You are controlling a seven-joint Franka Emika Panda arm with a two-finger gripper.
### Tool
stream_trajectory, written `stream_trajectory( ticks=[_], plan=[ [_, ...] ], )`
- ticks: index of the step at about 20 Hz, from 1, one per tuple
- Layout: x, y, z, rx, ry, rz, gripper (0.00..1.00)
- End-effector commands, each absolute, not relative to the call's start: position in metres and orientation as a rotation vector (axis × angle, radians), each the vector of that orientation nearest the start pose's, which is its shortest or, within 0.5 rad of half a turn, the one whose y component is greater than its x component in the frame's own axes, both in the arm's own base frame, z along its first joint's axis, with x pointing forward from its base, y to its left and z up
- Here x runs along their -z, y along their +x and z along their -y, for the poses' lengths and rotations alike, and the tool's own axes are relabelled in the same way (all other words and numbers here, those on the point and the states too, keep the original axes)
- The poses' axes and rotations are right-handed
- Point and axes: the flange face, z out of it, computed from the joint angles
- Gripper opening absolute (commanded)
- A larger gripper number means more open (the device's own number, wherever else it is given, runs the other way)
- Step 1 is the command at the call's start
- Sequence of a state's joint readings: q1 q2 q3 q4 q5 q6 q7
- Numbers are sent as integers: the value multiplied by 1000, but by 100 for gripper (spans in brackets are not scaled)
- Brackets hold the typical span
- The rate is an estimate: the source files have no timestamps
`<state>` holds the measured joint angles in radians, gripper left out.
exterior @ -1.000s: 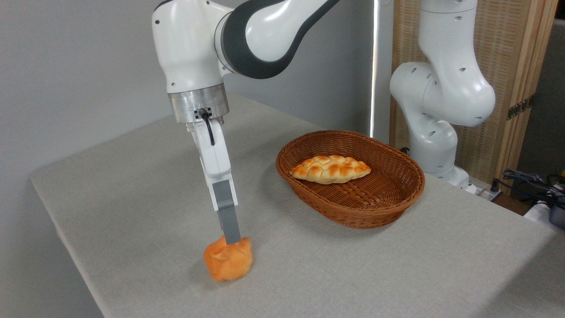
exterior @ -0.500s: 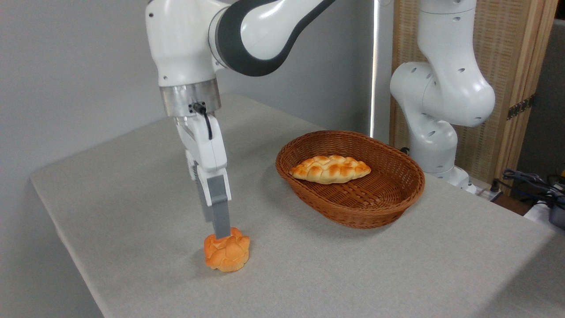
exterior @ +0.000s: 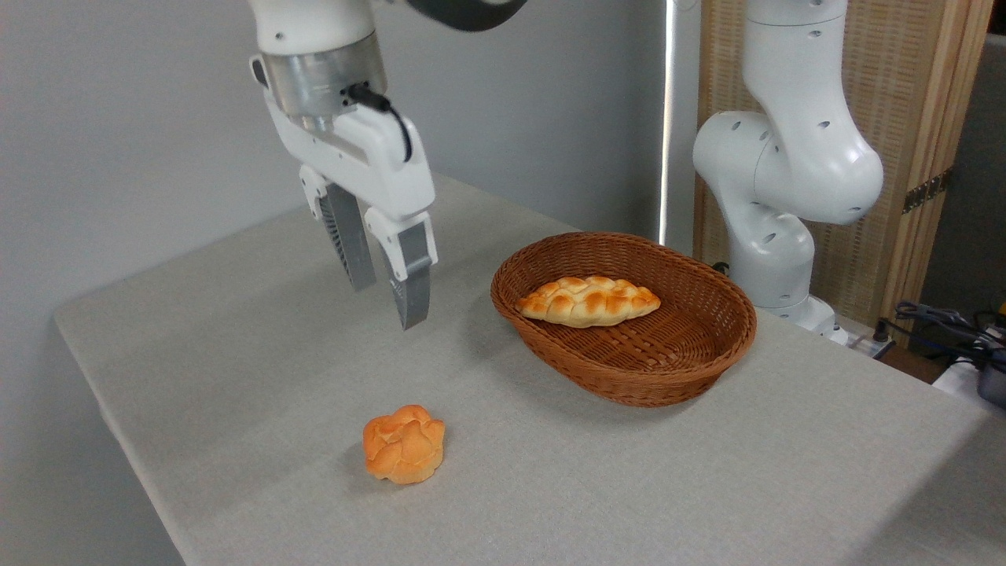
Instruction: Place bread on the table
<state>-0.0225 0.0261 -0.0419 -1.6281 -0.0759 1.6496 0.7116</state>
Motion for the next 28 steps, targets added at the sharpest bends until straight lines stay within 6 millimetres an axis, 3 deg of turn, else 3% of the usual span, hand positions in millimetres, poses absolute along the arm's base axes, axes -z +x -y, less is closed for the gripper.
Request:
stream_trajectory(
  ticks=[1,5,14,28],
  plan=[
    [-626,548,26,98,-3050,-1149,100],
    [-644,544,22,148,-3031,-1141,100],
    [-643,544,20,79,-2919,-1144,100],
    [-639,541,12,28,-2941,-1130,100]
  ],
)
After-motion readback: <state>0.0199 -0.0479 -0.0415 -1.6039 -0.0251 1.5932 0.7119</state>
